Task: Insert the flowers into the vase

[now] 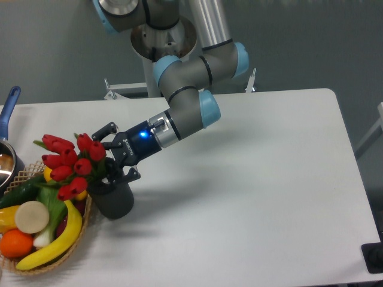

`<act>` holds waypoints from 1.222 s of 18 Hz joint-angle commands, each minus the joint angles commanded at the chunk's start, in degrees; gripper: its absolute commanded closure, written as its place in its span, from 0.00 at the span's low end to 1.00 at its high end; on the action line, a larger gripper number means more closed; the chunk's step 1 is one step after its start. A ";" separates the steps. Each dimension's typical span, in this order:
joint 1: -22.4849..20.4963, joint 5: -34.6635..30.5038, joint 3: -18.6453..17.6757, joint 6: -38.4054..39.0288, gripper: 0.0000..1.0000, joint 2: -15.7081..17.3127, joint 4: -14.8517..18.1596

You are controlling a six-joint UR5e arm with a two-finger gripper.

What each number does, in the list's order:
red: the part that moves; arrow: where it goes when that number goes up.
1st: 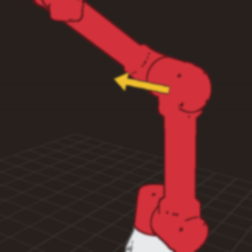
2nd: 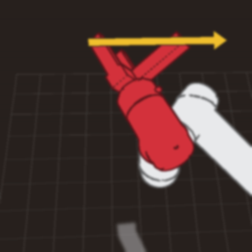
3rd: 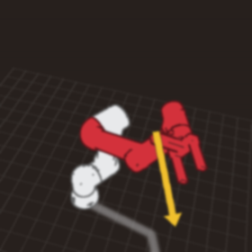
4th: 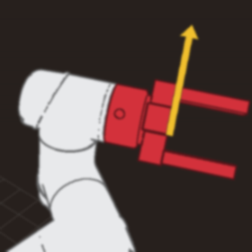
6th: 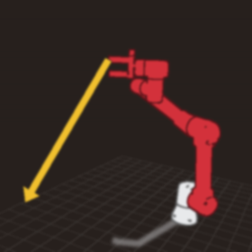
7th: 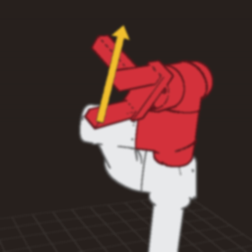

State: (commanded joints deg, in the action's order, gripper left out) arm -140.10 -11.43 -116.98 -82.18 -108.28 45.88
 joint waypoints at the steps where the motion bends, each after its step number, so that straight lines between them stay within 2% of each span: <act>1: -0.09 0.00 0.00 0.09 0.00 0.00 0.09; 13: -3.07 0.09 -0.79 0.44 0.00 1.93 0.17; 17: -5.62 -0.09 -4.30 0.00 0.00 5.79 0.26; 22: -7.38 -0.09 -5.80 0.09 0.00 8.35 0.26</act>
State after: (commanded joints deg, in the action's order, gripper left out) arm -147.48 -11.51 -122.78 -82.09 -99.94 46.14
